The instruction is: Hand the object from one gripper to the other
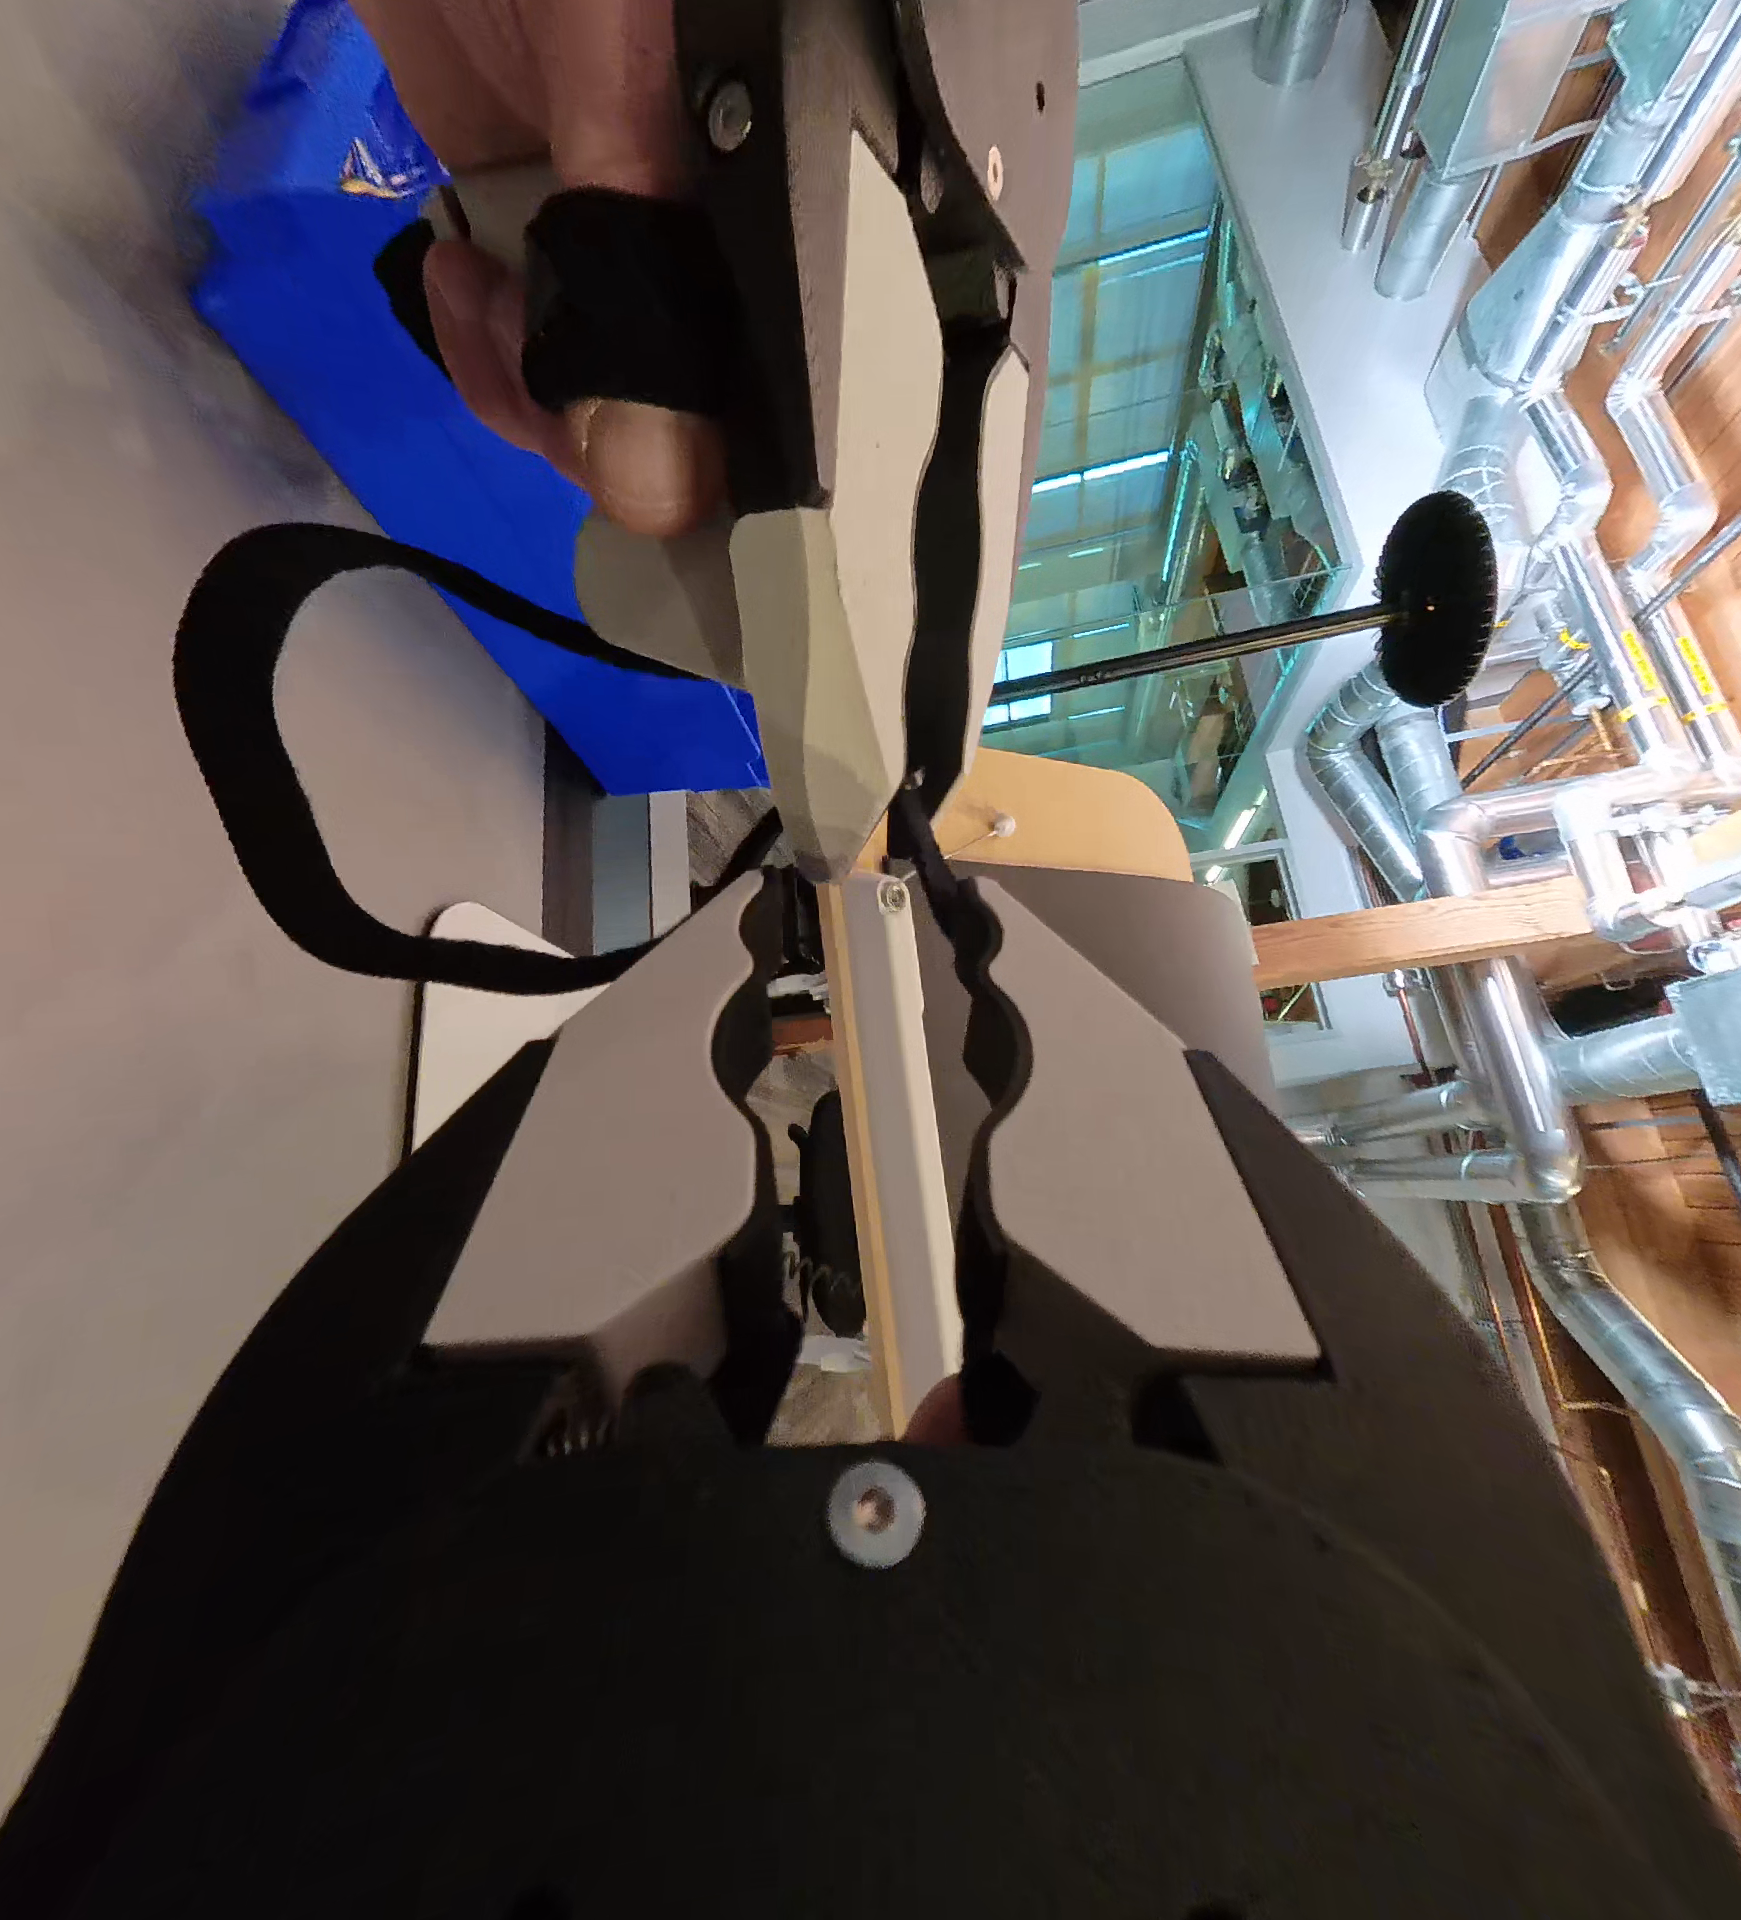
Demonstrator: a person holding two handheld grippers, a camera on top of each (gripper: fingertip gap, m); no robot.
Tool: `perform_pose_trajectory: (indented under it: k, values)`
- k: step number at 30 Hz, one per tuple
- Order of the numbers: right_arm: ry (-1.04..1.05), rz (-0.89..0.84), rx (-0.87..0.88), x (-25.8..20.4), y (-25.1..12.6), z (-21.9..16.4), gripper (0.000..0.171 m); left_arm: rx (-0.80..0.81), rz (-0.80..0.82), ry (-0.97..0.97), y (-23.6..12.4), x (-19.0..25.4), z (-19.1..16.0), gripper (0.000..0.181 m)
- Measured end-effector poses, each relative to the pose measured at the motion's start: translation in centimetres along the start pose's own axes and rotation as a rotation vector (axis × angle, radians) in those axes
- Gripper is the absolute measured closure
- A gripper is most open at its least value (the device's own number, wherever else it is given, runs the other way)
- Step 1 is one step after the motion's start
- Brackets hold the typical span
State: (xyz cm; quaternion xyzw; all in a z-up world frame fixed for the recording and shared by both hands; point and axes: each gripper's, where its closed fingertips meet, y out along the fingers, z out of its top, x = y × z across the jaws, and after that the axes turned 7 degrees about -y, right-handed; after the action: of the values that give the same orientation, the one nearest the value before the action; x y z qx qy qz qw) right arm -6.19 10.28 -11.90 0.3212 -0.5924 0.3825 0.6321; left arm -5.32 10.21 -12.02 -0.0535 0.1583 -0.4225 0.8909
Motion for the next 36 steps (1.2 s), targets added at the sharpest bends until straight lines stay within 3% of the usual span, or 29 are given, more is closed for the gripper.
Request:
perform_pose_trajectory:
  k: [2,6,12,21,29,36]
  values:
    - [0.003,-0.007,-0.004,0.1,0.0,0.0,0.152,0.011,0.0,-0.006,-0.1,0.0,0.2,0.153]
    - [-0.006,-0.026,-0.025,0.3,0.1,-0.1,0.155,0.02,-0.002,-0.024,-0.2,-0.1,0.3,0.153]
    - [0.005,-0.018,-0.026,0.1,0.1,-0.1,0.141,0.032,-0.013,-0.065,-0.1,-0.1,0.4,0.153]
    - [0.129,0.051,0.028,1.0,-0.8,0.6,0.111,0.152,-0.123,-0.367,-1.2,-1.4,1.8,0.153]
    - [0.09,-0.042,-0.048,1.2,0.2,1.2,0.096,0.126,-0.152,-0.377,-0.5,-0.3,1.5,0.152]
    - [-0.05,-0.095,-0.079,1.0,0.4,0.6,0.118,0.078,-0.187,-0.361,-0.2,0.8,1.2,0.152]
